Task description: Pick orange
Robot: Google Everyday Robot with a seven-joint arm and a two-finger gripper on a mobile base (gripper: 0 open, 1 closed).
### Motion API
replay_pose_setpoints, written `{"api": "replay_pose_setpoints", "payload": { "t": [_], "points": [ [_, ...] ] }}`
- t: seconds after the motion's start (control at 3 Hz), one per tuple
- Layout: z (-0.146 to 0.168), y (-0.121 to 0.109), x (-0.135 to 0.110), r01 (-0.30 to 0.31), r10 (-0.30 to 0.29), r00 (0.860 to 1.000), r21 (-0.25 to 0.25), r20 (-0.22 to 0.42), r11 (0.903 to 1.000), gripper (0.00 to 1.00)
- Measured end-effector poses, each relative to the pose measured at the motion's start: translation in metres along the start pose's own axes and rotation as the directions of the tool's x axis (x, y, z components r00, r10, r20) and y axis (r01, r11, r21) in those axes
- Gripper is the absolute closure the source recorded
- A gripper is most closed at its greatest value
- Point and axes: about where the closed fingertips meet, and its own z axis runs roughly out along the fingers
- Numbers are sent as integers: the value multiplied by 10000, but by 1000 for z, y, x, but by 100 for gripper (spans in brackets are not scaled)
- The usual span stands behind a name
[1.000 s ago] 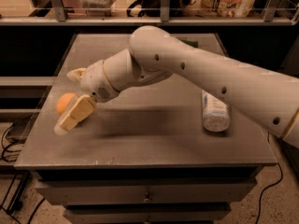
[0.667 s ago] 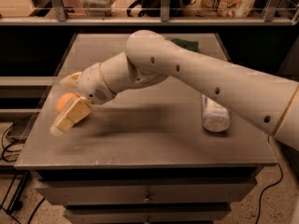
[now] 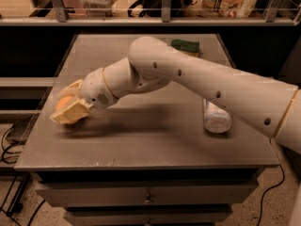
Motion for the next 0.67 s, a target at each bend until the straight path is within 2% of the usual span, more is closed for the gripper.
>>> {"api": "replay_pose_setpoints", "payload": {
  "t": [0.33,0.67],
  "points": [
    [-16,-3,-3,-135,133,9997,100,198,9999,88],
    [-71,-13,-23,301,-329,9986,694,403,9971,100]
  ]
}}
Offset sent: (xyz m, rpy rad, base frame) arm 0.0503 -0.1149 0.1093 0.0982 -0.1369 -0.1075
